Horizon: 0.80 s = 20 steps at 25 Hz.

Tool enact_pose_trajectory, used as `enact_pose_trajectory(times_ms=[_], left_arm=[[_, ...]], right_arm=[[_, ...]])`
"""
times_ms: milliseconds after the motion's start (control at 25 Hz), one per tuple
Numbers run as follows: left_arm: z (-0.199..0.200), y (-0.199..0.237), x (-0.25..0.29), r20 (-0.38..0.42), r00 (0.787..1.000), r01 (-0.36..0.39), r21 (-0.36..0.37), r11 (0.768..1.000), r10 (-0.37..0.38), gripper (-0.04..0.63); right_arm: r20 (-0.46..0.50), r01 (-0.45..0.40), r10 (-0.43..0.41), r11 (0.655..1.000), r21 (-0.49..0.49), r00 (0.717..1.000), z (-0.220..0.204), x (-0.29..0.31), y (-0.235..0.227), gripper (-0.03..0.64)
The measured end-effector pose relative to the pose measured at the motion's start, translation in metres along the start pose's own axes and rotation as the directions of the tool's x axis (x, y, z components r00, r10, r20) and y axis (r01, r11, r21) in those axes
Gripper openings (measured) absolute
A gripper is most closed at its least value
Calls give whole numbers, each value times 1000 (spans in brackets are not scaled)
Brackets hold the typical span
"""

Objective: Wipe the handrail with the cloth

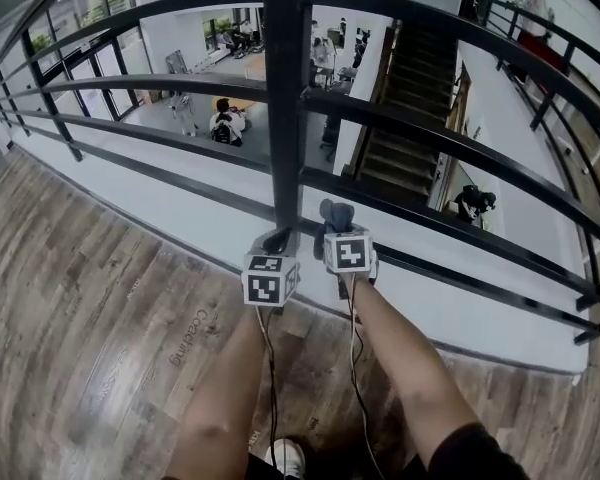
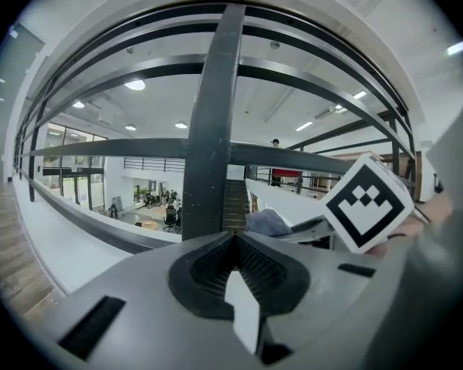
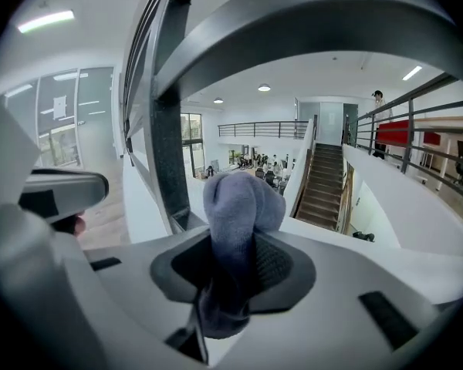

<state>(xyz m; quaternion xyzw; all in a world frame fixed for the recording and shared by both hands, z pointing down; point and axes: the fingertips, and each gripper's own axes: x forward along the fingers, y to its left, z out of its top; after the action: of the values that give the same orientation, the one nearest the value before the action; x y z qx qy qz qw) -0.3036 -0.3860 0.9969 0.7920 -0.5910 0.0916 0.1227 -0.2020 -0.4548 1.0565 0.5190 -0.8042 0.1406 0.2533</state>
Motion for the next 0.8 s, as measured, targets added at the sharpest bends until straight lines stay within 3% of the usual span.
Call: enact_pose_trajectory(times_ms=[160, 440, 600, 800], left_arm=[[0, -25, 6, -15, 999, 29, 2, 1000, -29, -2], [6, -80, 25, -36, 996, 85, 82, 993, -82, -2], [2, -114, 36, -58, 991, 129, 119, 985, -123, -2], [2, -162, 51, -68, 985, 164, 132, 978, -156, -2]], right_arm=[[-26, 11, -11, 1000, 11, 1000, -14, -17, -29, 115], [-33, -7, 7, 1000, 9, 999, -33, -48, -70, 115], [-46, 31, -32, 999, -34, 998, -47, -66, -100, 115], [-53, 50, -51, 999, -6, 997, -64, -92, -147, 115]])
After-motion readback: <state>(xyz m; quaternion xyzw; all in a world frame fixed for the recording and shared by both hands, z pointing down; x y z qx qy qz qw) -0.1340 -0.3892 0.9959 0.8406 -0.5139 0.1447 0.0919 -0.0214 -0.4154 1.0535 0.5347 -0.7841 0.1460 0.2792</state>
